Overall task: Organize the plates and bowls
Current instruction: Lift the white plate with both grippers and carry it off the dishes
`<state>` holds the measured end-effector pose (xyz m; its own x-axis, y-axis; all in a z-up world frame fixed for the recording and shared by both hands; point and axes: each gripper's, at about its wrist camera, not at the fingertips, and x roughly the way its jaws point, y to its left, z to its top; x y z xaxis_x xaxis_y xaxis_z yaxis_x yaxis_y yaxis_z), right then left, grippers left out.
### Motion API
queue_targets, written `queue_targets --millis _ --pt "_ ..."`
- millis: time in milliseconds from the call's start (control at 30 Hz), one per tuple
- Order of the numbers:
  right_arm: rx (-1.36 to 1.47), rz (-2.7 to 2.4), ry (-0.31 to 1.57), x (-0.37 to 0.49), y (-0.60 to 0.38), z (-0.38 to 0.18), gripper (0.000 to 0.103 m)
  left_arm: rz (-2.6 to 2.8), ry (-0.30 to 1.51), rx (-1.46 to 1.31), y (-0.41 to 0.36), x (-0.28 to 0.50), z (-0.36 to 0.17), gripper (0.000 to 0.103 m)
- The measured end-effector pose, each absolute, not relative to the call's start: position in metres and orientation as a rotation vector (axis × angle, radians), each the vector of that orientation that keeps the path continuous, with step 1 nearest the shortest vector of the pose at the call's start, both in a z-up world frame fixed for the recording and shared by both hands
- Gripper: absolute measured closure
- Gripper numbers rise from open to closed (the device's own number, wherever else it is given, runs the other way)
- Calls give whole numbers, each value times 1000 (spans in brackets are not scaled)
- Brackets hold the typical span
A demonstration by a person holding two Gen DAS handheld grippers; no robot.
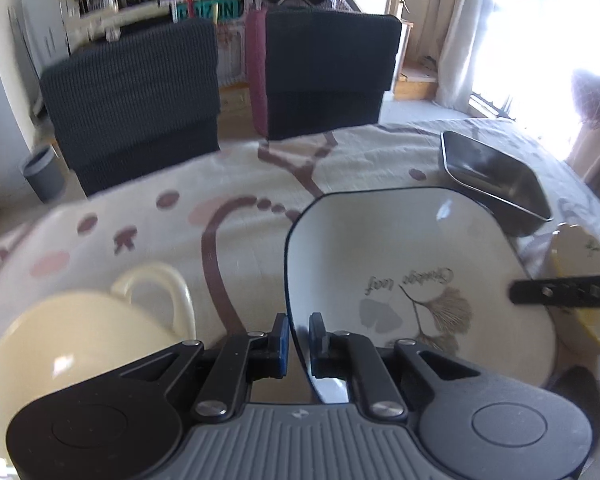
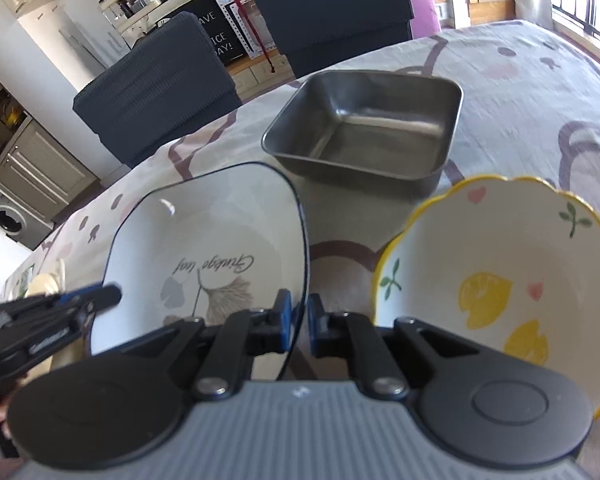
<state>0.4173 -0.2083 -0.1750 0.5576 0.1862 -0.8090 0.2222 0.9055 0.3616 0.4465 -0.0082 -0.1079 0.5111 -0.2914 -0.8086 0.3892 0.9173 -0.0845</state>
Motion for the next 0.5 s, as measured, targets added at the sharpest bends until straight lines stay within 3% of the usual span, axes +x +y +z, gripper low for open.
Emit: queue_targets --millis 500 --pt "393 44 948 437 -212 -180 90 -368 1010 -47 -4 459 -116 91"
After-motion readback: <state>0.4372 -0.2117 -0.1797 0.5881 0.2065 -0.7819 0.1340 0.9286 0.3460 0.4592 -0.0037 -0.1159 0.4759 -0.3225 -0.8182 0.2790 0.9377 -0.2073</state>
